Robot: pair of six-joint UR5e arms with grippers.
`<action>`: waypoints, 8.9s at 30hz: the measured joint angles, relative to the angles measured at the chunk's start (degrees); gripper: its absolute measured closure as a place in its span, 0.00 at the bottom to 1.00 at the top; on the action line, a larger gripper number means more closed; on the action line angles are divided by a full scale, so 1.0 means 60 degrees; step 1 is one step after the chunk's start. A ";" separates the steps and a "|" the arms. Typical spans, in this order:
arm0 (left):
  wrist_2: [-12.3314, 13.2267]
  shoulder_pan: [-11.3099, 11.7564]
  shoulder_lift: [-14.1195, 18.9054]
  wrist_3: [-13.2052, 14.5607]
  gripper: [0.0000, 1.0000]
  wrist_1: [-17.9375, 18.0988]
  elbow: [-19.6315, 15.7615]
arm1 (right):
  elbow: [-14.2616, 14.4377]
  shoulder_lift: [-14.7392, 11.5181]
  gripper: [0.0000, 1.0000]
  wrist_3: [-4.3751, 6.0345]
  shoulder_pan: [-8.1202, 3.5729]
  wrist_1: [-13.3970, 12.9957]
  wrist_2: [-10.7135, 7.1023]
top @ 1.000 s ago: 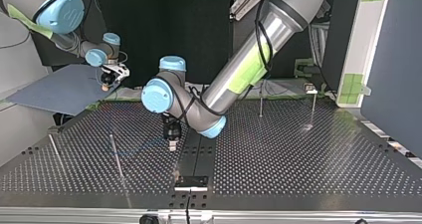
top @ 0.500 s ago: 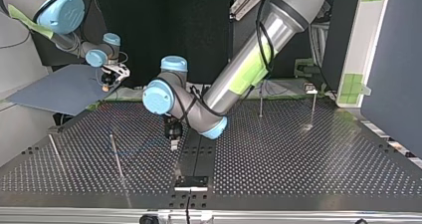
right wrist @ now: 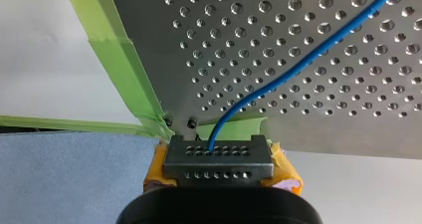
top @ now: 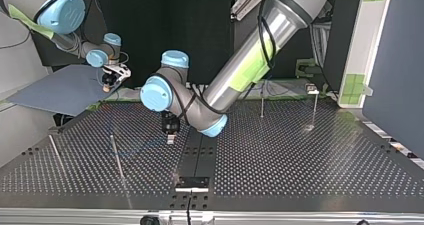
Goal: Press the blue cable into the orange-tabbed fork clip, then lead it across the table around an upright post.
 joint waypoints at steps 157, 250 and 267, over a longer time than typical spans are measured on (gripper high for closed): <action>0.0056 -0.1211 0.1393 0.2448 0.01 -0.2970 0.1542 | -0.0030 -0.0005 1.00 0.0078 0.0048 0.0214 -0.0044; -0.0624 -0.1243 0.1560 0.1391 0.01 -0.2936 0.1210 | -0.0044 -0.0005 1.00 0.0053 0.0077 0.0287 -0.0058; 0.0384 -0.1118 0.2813 0.1573 0.01 -0.1666 -0.0142 | -0.0044 -0.0003 1.00 0.0023 0.0105 0.0292 -0.0058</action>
